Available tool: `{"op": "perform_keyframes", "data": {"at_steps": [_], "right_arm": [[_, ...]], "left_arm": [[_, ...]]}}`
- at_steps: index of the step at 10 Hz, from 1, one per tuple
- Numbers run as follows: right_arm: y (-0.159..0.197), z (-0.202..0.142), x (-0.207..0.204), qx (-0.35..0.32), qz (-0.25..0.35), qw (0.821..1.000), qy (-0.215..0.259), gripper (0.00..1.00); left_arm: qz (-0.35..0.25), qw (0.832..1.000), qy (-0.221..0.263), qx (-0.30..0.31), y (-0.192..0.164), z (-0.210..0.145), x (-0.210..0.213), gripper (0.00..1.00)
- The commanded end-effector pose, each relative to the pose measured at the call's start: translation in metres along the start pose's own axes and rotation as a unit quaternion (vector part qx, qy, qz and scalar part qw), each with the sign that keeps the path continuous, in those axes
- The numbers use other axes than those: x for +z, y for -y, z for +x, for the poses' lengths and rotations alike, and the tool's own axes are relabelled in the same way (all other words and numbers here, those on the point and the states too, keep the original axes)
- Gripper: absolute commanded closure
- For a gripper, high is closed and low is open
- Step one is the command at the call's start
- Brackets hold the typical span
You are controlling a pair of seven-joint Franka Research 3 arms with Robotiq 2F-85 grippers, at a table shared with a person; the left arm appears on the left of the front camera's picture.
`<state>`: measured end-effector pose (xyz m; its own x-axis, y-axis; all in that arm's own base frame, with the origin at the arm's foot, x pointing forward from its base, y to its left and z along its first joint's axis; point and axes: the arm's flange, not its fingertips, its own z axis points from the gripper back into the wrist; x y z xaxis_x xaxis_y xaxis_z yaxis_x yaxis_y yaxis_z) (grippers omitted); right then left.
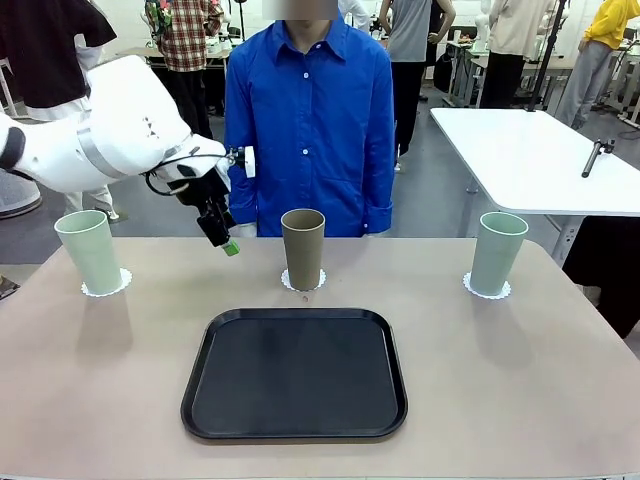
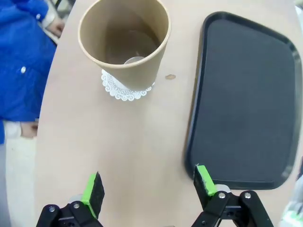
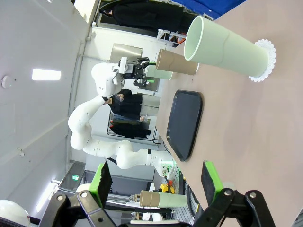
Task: Place coasters on the table and set cups on them.
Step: Take one Reusable plastic cup from the Flat Tray and place it on a coaster set by the human.
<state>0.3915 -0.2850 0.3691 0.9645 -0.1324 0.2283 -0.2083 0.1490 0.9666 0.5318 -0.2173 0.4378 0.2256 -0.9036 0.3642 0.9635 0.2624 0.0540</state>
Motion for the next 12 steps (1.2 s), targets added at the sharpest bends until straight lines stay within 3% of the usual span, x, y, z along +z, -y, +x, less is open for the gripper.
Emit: {"op": "perform_keyframes", "data": {"at_steps": [1, 6, 7, 12], "right_arm": [[-0.001, -0.001, 0.000, -0.002, 0.001, 1.000, -0.002, 0.00], [-0.001, -0.001, 0.000, -0.002, 0.001, 1.000, -0.002, 0.00], [-0.001, -0.001, 0.000, -0.002, 0.001, 1.000, -0.002, 0.00], [-0.001, -0.001, 0.000, -0.002, 0.001, 1.000, -0.002, 0.00]], "left_arm": [[0.012, 0.998, -0.022, 0.057, 0.020, 0.019, 0.028, 0.00], [0.027, 0.995, -0.046, 0.089, 0.051, 0.037, 0.052, 0.00], [0.017, 0.996, -0.023, 0.084, 0.043, 0.038, 0.053, 0.00], [0.017, 0.996, -0.023, 0.084, 0.043, 0.038, 0.053, 0.00]]}}
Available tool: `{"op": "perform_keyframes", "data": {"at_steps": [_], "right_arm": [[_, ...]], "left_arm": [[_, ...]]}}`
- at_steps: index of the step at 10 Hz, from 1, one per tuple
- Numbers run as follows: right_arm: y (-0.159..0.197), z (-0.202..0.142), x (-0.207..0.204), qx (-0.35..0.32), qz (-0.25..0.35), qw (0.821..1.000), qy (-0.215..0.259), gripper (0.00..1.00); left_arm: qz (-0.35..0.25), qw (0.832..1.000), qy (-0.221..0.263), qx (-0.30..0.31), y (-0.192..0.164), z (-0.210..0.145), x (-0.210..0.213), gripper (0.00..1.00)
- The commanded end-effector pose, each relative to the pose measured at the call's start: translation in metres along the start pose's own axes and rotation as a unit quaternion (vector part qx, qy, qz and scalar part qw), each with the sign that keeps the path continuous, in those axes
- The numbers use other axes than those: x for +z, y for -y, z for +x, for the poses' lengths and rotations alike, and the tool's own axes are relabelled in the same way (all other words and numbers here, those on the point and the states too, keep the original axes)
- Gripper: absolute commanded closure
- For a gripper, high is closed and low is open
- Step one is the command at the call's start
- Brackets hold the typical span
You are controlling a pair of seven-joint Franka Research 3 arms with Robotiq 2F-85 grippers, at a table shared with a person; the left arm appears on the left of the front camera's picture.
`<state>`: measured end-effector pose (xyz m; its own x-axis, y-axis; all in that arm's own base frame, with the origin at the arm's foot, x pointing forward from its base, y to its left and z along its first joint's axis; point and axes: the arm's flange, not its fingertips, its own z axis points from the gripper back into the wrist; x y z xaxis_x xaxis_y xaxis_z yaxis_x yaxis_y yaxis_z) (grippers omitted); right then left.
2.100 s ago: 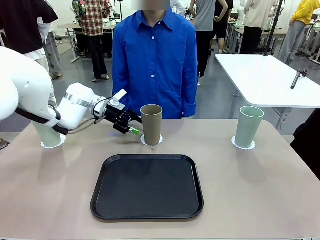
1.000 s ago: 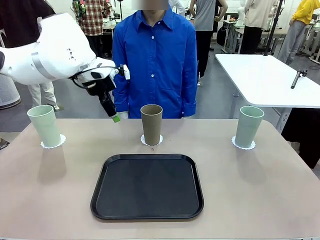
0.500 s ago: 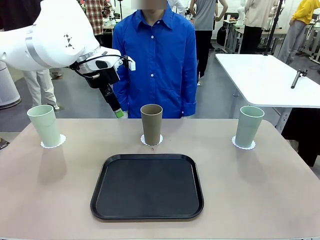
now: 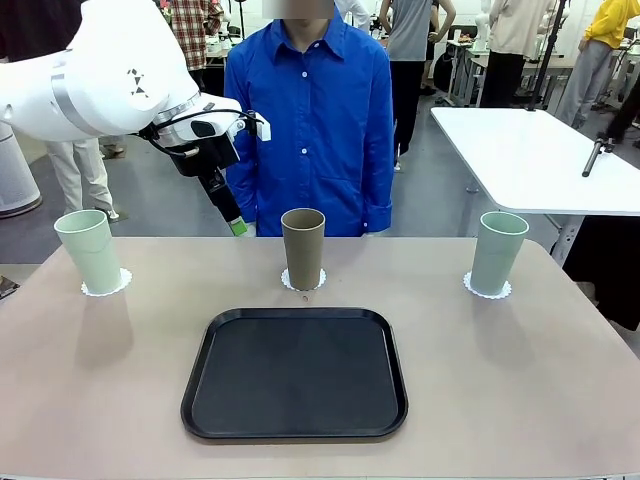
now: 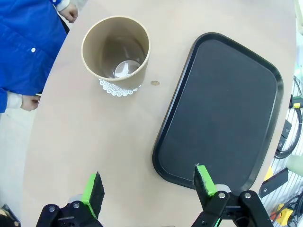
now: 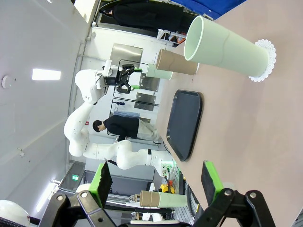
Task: Place coasters on the table and set cups on them.
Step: Take one Reusable plastic cup from the Flat Tray and place it on a coaster set by the human.
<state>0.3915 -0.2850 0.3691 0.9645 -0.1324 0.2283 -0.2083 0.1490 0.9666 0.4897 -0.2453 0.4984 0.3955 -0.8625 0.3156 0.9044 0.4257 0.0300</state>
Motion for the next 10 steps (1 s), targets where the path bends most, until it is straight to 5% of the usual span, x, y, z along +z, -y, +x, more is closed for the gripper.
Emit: {"op": "perform_keyframes", "data": {"at_steps": [1, 7, 10], "right_arm": [[-0.001, -0.001, 0.000, -0.002, 0.001, 1.000, -0.002, 0.00], [-0.001, -0.001, 0.000, -0.002, 0.001, 1.000, -0.002, 0.00], [-0.001, -0.001, 0.000, -0.002, 0.001, 1.000, -0.002, 0.00]], "left_arm": [[-0.001, 1.000, 0.007, -0.002, -0.001, 0.000, 0.000, 0.00], [0.000, 1.000, 0.000, 0.000, 0.000, 0.000, 0.000, 0.00], [-0.042, 0.992, 0.009, 0.120, -0.017, -0.053, 0.043, 0.00]]}}
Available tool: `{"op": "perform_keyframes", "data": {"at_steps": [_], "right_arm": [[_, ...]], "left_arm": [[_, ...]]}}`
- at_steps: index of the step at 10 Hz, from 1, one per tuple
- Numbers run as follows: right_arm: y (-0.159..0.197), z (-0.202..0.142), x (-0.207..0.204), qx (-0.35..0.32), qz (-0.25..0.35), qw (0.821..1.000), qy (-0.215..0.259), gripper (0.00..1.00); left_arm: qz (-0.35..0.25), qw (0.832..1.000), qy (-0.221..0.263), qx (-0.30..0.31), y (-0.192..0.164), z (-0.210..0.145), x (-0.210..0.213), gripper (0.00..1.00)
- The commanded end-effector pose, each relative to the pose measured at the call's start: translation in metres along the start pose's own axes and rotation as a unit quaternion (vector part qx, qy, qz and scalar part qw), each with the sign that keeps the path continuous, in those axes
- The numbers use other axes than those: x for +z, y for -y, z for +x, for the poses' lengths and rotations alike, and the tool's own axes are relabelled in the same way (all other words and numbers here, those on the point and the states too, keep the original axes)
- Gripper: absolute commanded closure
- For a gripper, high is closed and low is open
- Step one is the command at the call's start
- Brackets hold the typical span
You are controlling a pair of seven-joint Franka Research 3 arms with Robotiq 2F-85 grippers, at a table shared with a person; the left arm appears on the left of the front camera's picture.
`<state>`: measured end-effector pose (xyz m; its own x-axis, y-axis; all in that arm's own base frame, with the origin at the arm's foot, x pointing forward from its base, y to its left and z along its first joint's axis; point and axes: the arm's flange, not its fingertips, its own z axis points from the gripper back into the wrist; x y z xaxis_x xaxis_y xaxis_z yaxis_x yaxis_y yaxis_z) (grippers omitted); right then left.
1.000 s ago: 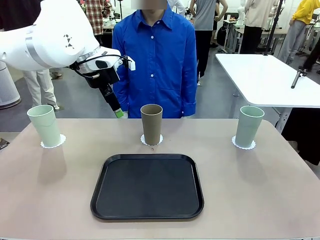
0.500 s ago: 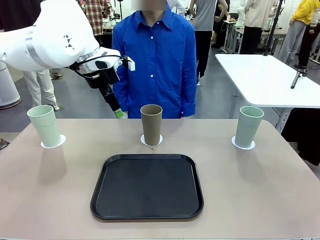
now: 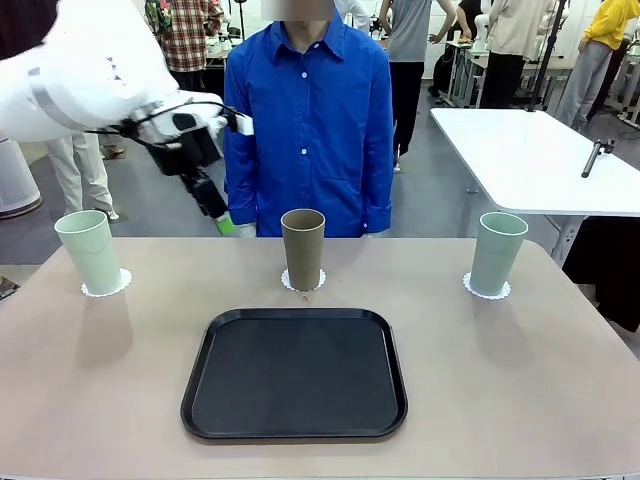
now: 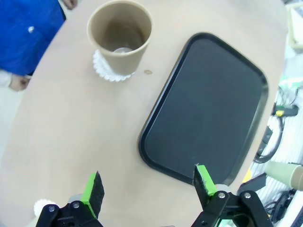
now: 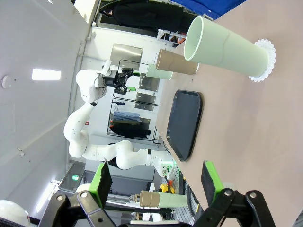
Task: Place coasters on the table and set cups on them.
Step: Take one Reusable plastic cup from the Flat Tray and place it on a coaster set by the human.
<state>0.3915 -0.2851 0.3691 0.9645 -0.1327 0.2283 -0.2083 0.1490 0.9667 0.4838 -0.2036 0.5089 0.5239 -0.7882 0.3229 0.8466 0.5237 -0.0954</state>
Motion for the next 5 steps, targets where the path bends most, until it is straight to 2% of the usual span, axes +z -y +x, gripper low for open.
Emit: {"op": "perform_keyframes", "data": {"at_steps": [1, 3, 5], "right_arm": [[-0.001, -0.001, 0.000, -0.002, 0.001, 1.000, -0.002, 0.00], [-0.001, -0.001, 0.000, -0.002, 0.001, 1.000, -0.002, 0.00], [-0.001, -0.001, 0.000, -0.002, 0.001, 1.000, -0.002, 0.00]], "left_arm": [[-0.023, 0.997, 0.011, 0.076, -0.003, -0.042, 0.035, 0.00], [0.004, 0.991, 0.014, 0.135, -0.008, -0.081, 0.058, 0.00], [-0.013, 0.982, -0.003, 0.191, -0.014, -0.124, 0.073, 0.00]]}}
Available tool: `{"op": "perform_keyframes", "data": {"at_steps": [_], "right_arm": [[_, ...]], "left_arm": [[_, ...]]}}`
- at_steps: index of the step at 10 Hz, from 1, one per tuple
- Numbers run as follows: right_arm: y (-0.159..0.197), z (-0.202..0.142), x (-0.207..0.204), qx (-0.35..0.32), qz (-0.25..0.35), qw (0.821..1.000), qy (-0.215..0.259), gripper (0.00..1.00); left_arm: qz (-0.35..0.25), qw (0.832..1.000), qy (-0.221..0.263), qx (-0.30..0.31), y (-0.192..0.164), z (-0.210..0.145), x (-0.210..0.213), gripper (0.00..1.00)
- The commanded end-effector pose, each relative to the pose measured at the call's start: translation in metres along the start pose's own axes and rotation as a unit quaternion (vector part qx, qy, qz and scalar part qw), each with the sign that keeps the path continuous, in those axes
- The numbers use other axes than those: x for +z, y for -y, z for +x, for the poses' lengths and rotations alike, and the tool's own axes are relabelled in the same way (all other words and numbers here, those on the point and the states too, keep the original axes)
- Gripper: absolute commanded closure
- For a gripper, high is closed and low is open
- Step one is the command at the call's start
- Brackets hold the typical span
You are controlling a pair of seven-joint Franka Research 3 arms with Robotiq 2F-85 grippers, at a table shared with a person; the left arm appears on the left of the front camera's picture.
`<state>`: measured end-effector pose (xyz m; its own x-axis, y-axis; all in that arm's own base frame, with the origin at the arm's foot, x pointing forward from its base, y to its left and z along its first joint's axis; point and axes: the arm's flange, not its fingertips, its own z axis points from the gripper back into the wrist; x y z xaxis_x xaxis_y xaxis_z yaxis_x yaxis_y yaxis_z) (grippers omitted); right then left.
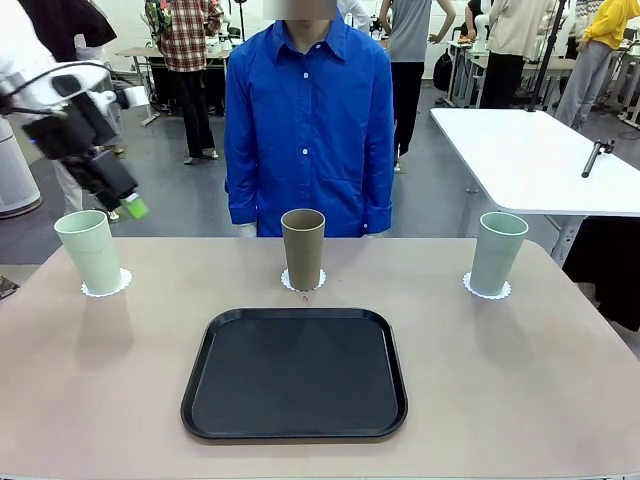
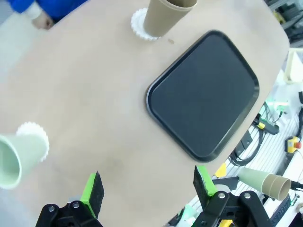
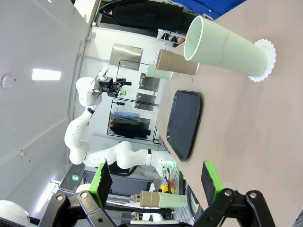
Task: Place coasters on the table and set cups on them.
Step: Take one Reusable plastic cup from the Flat Tray and place it on a coaster set by the human.
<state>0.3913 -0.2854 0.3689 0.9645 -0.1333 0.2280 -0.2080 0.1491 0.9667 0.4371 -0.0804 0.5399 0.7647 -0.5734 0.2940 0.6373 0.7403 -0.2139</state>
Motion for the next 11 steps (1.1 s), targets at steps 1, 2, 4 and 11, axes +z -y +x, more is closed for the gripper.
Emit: {"op": "perform_keyframes", "data": {"at_steps": [1, 2, 4, 11], "right_arm": [[-0.001, 0.000, -0.001, -0.002, 0.001, 1.000, -0.002, 0.00], [-0.001, 0.000, -0.001, -0.002, 0.001, 1.000, -0.002, 0.00], [-0.001, 0.000, -0.001, -0.002, 0.001, 1.000, -0.002, 0.00], [-0.001, 0.000, -0.001, -0.002, 0.001, 1.000, -0.002, 0.00]], "left_arm": [[0.018, 0.998, -0.011, 0.054, -0.004, -0.037, 0.005, 0.00], [0.052, 0.995, -0.003, 0.082, -0.017, -0.049, 0.014, 0.00], [0.090, 0.986, 0.018, 0.137, -0.042, -0.073, 0.027, 0.00], [-0.030, 0.984, 0.061, 0.166, -0.093, -0.086, 0.045, 0.00]]}}
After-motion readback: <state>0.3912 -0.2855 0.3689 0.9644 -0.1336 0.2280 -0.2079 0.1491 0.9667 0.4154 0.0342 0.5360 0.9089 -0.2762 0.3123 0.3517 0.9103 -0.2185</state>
